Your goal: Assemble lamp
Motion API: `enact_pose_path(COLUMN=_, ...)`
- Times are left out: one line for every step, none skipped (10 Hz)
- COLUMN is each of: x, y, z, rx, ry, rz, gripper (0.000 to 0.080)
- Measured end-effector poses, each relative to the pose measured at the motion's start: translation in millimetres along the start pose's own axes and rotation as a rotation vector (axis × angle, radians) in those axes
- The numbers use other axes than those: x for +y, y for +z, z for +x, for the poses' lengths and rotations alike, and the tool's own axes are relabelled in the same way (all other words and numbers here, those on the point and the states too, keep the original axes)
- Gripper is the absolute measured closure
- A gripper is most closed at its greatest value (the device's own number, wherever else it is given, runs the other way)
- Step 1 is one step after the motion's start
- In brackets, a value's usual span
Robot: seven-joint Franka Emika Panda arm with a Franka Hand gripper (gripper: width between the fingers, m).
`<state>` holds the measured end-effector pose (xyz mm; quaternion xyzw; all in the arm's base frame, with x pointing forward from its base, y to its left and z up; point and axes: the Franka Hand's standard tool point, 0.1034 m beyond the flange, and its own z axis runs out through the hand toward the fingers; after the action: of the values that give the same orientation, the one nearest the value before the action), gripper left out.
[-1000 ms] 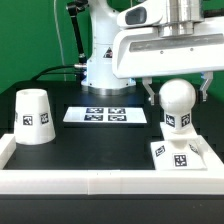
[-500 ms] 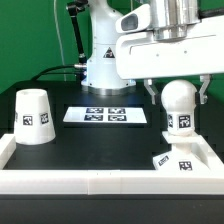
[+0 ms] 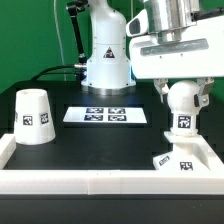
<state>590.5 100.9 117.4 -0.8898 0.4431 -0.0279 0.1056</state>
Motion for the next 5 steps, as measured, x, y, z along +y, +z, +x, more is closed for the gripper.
enact_pose_path(x=-0.1, y=0.1, z=-0.2, rx=0.0, ry=-0.024, rz=0.0, gripper=0.0132)
enact_pose_path(x=-0.2, y=0.1, z=-0.5, rx=0.0, ry=-0.033, rz=0.0, gripper=0.0109)
enact_pose_path(x=-0.8, y=0.2, z=-1.3, rx=0.001, ry=-0.122, rz=-0.002, gripper=0.0109)
enact_pose_path(x=-1.3, y=1.1, z=-2.8, rx=0.0, ry=-0.242, rz=-0.002, gripper=0.0101)
enact_pose_path(x=-2.3, y=1.9, z=-5.5, rx=-0.001, ry=-0.36, rz=-0.003, gripper=0.0101)
